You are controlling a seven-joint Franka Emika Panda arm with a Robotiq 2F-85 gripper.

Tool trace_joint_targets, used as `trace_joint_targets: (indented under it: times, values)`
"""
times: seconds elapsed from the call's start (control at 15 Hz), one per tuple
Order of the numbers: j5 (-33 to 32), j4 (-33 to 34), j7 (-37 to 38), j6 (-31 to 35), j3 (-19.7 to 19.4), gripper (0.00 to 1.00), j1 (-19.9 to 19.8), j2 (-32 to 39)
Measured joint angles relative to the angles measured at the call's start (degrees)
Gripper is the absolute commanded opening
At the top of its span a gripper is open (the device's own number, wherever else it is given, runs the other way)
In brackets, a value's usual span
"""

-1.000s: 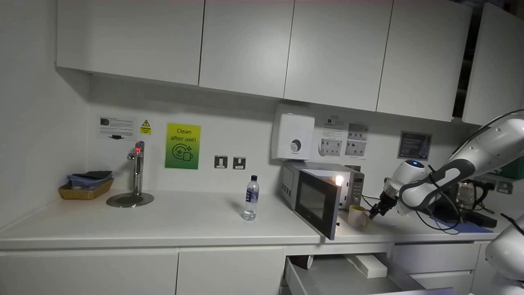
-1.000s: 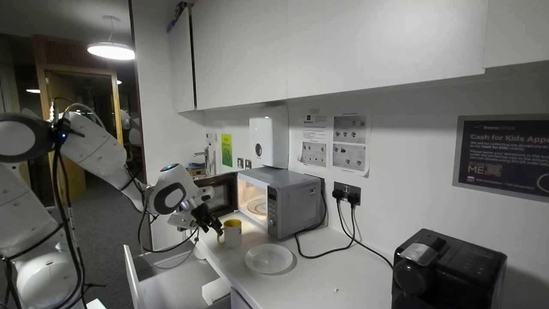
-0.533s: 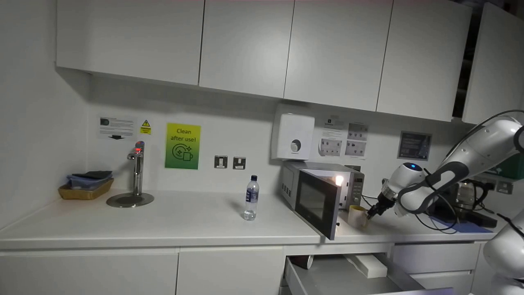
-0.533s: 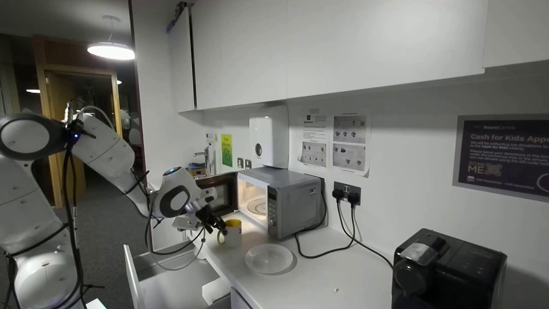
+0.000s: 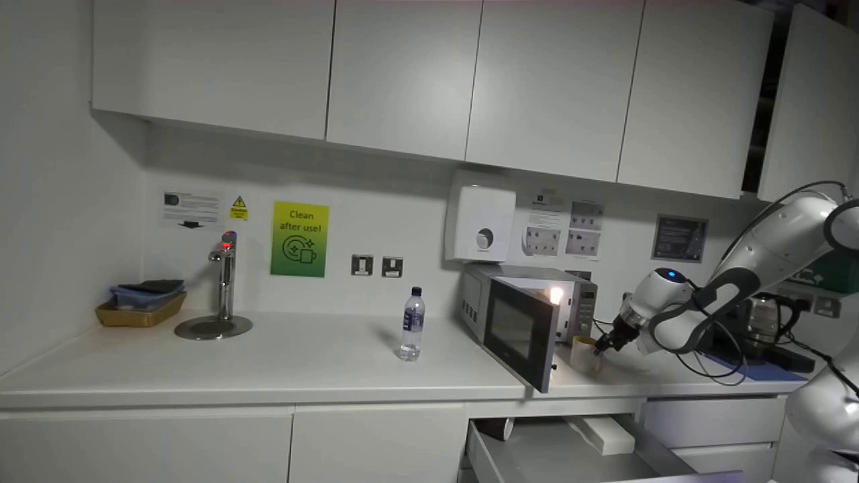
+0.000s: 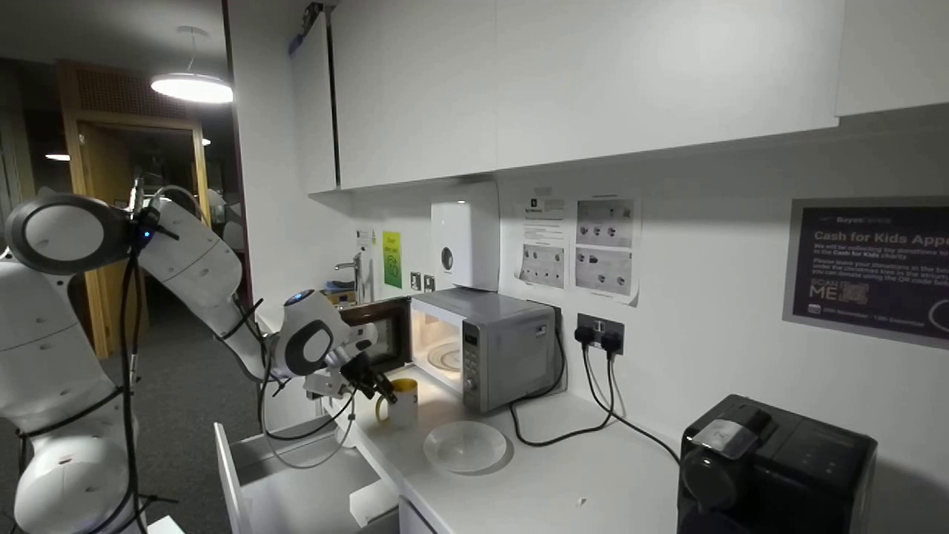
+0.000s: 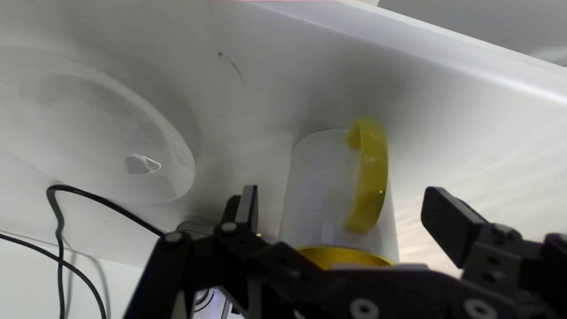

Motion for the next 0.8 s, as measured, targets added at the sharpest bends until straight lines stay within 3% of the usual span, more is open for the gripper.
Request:
trace_joint_targets:
  times: [0.27,0.8]
  values:
    - [-3.75,0.19,6.50,0.00,4.37,1.00,-4.47,-0.01]
    - [-7.58,0.20,14.70,0.00,10.86,1.00,-9.20,-0.01]
